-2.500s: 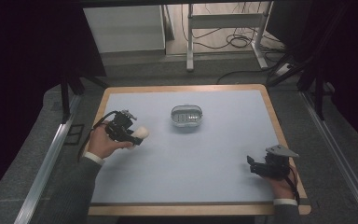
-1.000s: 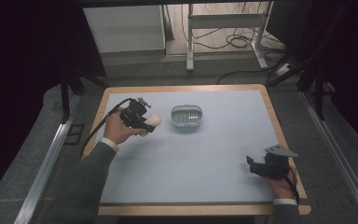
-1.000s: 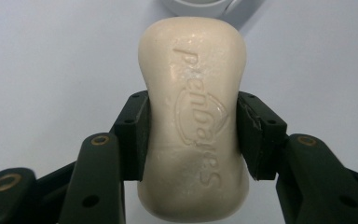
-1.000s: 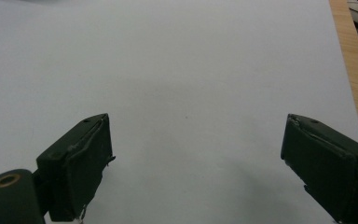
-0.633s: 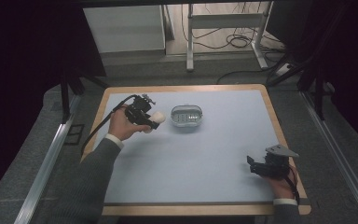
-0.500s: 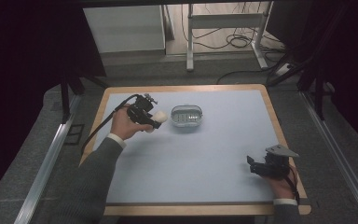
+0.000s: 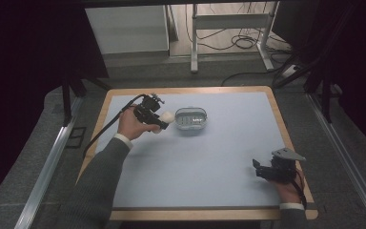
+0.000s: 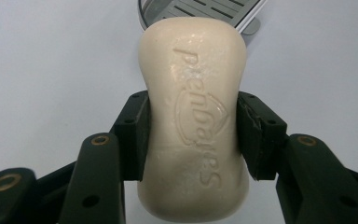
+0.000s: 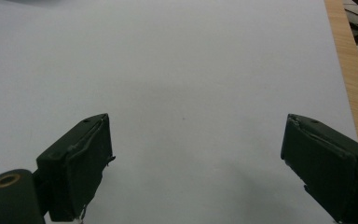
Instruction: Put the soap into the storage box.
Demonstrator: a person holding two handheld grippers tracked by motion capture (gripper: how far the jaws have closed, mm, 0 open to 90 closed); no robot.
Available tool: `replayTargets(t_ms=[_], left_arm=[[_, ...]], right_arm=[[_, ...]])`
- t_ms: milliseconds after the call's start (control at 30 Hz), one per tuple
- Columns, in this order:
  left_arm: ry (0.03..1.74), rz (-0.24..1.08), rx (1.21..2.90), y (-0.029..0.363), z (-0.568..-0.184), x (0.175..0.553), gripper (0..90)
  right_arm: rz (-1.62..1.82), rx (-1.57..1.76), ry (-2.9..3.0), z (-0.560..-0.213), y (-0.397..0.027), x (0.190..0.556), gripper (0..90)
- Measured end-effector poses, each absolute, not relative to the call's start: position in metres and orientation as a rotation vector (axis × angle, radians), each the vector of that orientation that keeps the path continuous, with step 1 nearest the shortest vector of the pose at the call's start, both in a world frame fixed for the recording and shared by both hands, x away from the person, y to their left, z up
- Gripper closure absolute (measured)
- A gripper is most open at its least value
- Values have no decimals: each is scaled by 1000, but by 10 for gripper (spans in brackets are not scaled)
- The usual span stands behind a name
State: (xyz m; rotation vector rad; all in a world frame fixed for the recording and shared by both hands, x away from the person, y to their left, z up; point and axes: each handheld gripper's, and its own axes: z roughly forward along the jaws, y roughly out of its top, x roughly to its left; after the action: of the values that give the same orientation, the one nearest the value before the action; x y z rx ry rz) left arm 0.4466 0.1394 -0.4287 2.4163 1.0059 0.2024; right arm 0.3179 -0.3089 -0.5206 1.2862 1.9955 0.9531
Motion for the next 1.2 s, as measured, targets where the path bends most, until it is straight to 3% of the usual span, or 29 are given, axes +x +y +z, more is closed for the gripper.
replayTargets(t_ms=[1200], left_arm=[[844, 230, 2524, 81, -424, 477, 496]], right_arm=[[947, 1294, 1989, -522, -311, 318, 85]])
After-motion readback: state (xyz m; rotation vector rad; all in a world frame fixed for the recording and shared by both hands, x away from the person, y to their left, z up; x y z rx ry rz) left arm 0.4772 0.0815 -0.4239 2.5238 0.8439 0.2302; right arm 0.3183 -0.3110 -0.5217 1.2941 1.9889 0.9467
